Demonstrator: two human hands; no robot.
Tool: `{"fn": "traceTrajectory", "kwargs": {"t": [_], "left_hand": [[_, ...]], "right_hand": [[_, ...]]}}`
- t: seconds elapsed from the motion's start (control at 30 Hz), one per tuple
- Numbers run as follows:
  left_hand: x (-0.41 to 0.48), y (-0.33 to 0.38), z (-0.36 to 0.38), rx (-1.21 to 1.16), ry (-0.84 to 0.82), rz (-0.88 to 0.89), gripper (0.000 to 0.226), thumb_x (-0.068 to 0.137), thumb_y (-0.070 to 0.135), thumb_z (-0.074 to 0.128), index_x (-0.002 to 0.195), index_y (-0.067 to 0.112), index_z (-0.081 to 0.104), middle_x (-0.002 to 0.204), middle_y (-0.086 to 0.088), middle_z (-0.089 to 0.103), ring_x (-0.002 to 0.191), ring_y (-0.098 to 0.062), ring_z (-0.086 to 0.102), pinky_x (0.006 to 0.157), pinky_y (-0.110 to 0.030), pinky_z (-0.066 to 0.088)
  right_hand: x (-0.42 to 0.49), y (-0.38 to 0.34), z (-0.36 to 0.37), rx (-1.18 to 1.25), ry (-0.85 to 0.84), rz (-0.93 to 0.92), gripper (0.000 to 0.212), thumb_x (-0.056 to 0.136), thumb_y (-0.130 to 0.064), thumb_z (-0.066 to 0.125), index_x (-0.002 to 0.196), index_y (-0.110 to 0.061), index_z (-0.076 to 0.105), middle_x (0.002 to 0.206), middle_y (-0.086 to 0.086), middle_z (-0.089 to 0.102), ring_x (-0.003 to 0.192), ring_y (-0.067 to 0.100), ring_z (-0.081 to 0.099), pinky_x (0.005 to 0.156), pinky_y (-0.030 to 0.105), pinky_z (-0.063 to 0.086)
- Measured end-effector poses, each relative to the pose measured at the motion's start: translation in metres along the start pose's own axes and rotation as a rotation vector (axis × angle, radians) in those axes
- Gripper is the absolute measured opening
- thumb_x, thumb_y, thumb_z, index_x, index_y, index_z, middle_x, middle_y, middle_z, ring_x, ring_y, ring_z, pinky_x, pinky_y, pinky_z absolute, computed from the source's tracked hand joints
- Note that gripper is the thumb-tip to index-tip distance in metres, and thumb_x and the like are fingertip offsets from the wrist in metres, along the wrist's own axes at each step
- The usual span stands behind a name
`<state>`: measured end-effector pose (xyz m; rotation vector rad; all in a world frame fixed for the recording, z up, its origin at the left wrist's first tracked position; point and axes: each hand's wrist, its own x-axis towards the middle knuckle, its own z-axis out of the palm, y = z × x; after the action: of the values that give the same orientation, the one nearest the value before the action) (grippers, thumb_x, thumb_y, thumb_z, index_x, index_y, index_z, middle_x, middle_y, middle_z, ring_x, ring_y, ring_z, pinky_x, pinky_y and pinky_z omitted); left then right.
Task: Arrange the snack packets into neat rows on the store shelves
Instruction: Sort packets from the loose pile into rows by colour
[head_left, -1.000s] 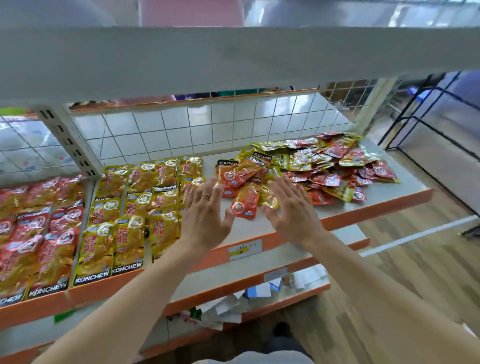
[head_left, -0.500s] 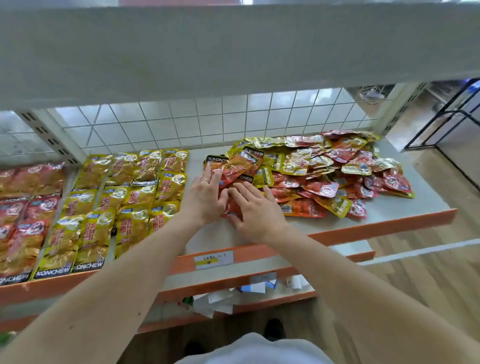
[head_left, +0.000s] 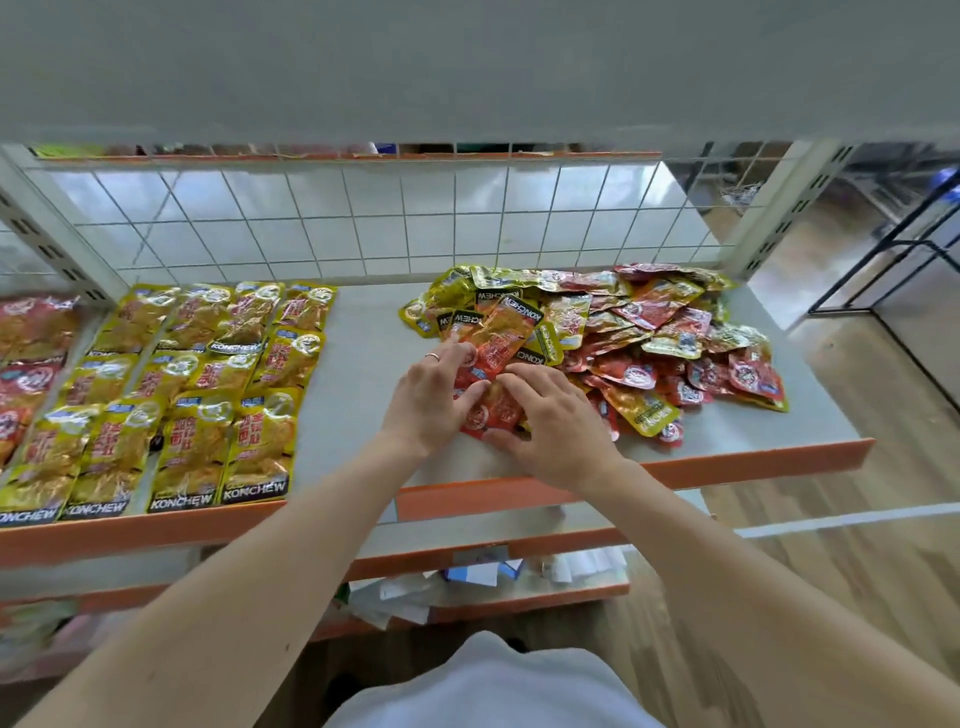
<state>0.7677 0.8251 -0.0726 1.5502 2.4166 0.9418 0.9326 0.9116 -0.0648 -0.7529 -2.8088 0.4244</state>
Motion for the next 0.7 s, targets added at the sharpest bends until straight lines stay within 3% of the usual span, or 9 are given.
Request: {"fn": "traceTrajectory", "kwargs": {"t": [0.07, 0.17, 0.23, 0.33, 0.43, 0.57, 0.7], "left_hand": [[-0.001, 0.004, 0.002, -0.056, 0.06, -0.001, 0.039, 0.083, 0.019, 0.08, 0.116, 0.006, 0.064, 0.115, -0.013, 0.065, 0.097, -0.029, 0.063, 0.083, -0.031, 0.047], [-0.002, 0.008, 0.003, -0.185, 0.212, -0.094, 0.033, 0.076, 0.004, 0.08, 0.106, 0.005, 0.066, 0.104, -0.012, 0.065, 0.087, -0.018, 0.057, 0.079, -0.017, 0.042], [-0.003, 0.011, 0.001, -0.302, 0.271, -0.195, 0.028, 0.078, -0.002, 0.073, 0.103, 0.01, 0.068, 0.1, -0.01, 0.068, 0.084, -0.019, 0.061, 0.079, -0.022, 0.048], [-0.003, 0.021, -0.013, -0.602, 0.278, -0.322, 0.031, 0.085, -0.003, 0.064, 0.095, 0.026, 0.065, 0.095, -0.002, 0.067, 0.079, -0.018, 0.064, 0.067, -0.026, 0.052], [0.0, 0.031, -0.034, -0.913, 0.317, -0.429, 0.032, 0.09, -0.002, 0.06, 0.1, 0.027, 0.061, 0.099, -0.008, 0.063, 0.078, -0.02, 0.065, 0.066, -0.034, 0.06], [0.002, 0.037, -0.056, -1.15, 0.256, -0.587, 0.021, 0.099, 0.005, 0.054, 0.113, 0.02, 0.053, 0.106, -0.009, 0.065, 0.08, -0.021, 0.072, 0.061, -0.04, 0.061], [-0.005, 0.031, -0.064, -1.242, 0.269, -0.671, 0.017, 0.102, 0.006, 0.051, 0.116, 0.016, 0.052, 0.114, -0.014, 0.064, 0.088, -0.029, 0.071, 0.056, -0.038, 0.06]], "right_hand": [[-0.007, 0.008, -0.008, 0.075, 0.117, 0.044, 0.06, 0.09, -0.048, 0.067, 0.137, -0.012, 0.056, 0.141, 0.004, 0.053, 0.133, 0.023, 0.043, 0.112, 0.041, 0.037], [-0.017, 0.027, -0.024, 0.156, 0.292, 0.173, 0.034, 0.091, -0.022, 0.069, 0.121, -0.007, 0.065, 0.125, 0.007, 0.061, 0.118, 0.025, 0.052, 0.101, 0.04, 0.045], [-0.018, 0.041, -0.035, 0.165, 0.322, 0.269, 0.024, 0.091, -0.013, 0.067, 0.114, -0.008, 0.067, 0.119, 0.008, 0.064, 0.111, 0.026, 0.054, 0.096, 0.037, 0.046], [-0.009, 0.05, -0.052, 0.255, 0.283, 0.386, 0.017, 0.092, -0.014, 0.065, 0.109, -0.01, 0.07, 0.104, 0.004, 0.067, 0.097, 0.021, 0.059, 0.085, 0.031, 0.046], [0.013, 0.049, -0.064, 0.354, 0.224, 0.502, 0.013, 0.094, -0.024, 0.063, 0.096, -0.013, 0.07, 0.089, 0.0, 0.067, 0.084, 0.017, 0.06, 0.078, 0.03, 0.047], [0.053, 0.048, -0.065, 0.346, 0.084, 0.692, 0.049, 0.092, -0.042, 0.063, 0.057, -0.012, 0.05, 0.059, 0.004, 0.052, 0.056, 0.02, 0.049, 0.065, 0.035, 0.046], [0.078, 0.047, -0.061, 0.294, -0.01, 0.76, 0.035, 0.087, -0.038, 0.067, 0.072, -0.006, 0.061, 0.074, 0.008, 0.063, 0.066, 0.022, 0.058, 0.058, 0.029, 0.042]]}}
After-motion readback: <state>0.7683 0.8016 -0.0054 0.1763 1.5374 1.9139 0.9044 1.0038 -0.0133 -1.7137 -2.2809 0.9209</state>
